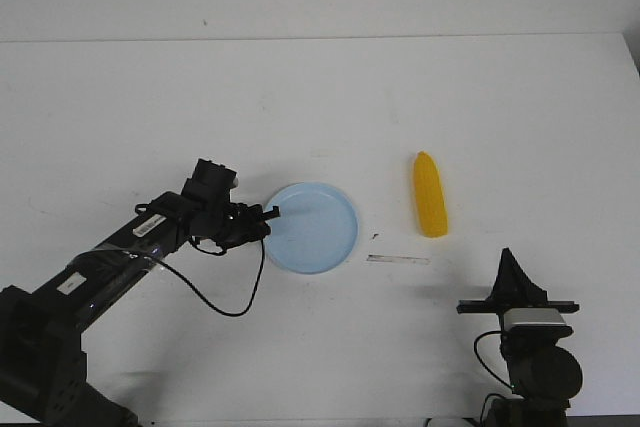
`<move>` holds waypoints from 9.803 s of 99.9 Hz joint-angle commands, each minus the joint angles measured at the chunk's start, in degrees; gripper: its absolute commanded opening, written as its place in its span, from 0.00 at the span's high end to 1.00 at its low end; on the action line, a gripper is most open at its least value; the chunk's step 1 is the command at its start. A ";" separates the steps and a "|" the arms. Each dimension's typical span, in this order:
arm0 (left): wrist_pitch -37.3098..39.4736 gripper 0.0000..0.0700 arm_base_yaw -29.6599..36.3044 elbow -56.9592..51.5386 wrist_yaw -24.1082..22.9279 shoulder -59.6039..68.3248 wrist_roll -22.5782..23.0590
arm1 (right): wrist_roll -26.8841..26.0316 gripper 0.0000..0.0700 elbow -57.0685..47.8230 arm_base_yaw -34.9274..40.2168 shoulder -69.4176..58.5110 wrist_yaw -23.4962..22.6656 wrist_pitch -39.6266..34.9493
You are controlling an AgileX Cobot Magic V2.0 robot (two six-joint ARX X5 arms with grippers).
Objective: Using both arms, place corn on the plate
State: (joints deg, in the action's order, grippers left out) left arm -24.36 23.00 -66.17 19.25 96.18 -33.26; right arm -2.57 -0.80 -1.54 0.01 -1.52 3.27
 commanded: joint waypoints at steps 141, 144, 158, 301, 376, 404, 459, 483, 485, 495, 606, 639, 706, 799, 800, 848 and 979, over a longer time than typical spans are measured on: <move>32.11 1.00 -21.70 36.76 -16.24 -57.83 36.04 | -0.31 1.00 0.07 0.02 -0.07 0.00 0.61; 32.06 1.00 -21.81 37.77 -16.24 -59.54 36.04 | -0.31 1.00 0.07 0.02 -0.07 0.00 0.61; 31.58 1.00 -21.92 41.24 -16.24 -67.80 35.19 | -0.33 1.00 0.07 0.02 -0.07 0.00 0.61; 21.16 1.00 -21.92 41.90 -16.28 -87.01 35.21 | -0.33 1.00 0.07 0.00 -0.07 0.00 1.05; 21.16 1.00 -21.92 41.90 -16.28 -87.01 35.21 | 1.38 1.00 -19.39 5.46 -26.34 -0.98 -1.14; 21.16 1.00 -21.92 41.90 -16.28 -87.01 35.21 | 1.25 1.00 -31.63 10.16 -46.77 3.96 -1.14; 21.16 1.00 -21.92 41.90 -16.28 -87.01 35.21 | -8.61 1.00 -67.84 14.71 -82.73 5.16 -35.98; 21.16 1.00 -21.92 41.90 -16.28 -87.01 35.21 | -9.64 0.35 -80.00 14.71 -93.98 6.03 -49.44; 21.16 1.00 -21.92 41.92 -16.28 -87.01 35.21 | -9.66 0.31 -80.70 14.71 -94.71 6.03 -50.16; 21.16 1.00 -21.92 41.90 -16.28 -87.01 35.21 | -9.86 0.27 -82.23 14.71 -97.55 5.99 -51.82; 21.14 1.00 -21.92 41.90 -16.28 -87.01 35.21 | -10.43 0.46 -82.07 12.83 -107.01 2.38 -52.00; 21.14 1.00 -21.92 41.90 -16.28 -87.01 35.21 | -10.43 0.53 -82.09 12.85 -106.97 2.38 -52.00; 21.16 1.00 -21.92 41.90 -16.28 -87.01 35.21 | -9.70 0.53 -82.53 27.50 -98.33 -7.13 -49.53; 21.16 1.00 -21.92 41.90 -16.28 -87.01 35.21 | -17.14 0.52 -82.53 37.20 -108.24 -13.40 -39.95; 21.16 1.00 -21.92 41.92 -16.28 -87.01 35.21 | -17.14 0.52 -82.53 37.20 -108.28 -13.42 -39.98; 21.16 1.00 -21.92 41.90 -16.28 -87.01 35.21 | -17.57 0.39 -82.53 37.29 -110.01 -13.70 -40.11; 21.16 1.00 -21.92 41.90 -16.28 -87.01 35.21 | 5.38 1.00 -56.72 30.95 -76.04 6.03 -23.80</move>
State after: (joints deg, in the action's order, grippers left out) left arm -3.90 1.15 -23.97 2.94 9.30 1.15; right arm 2.28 -60.25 30.74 -78.63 4.51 -23.11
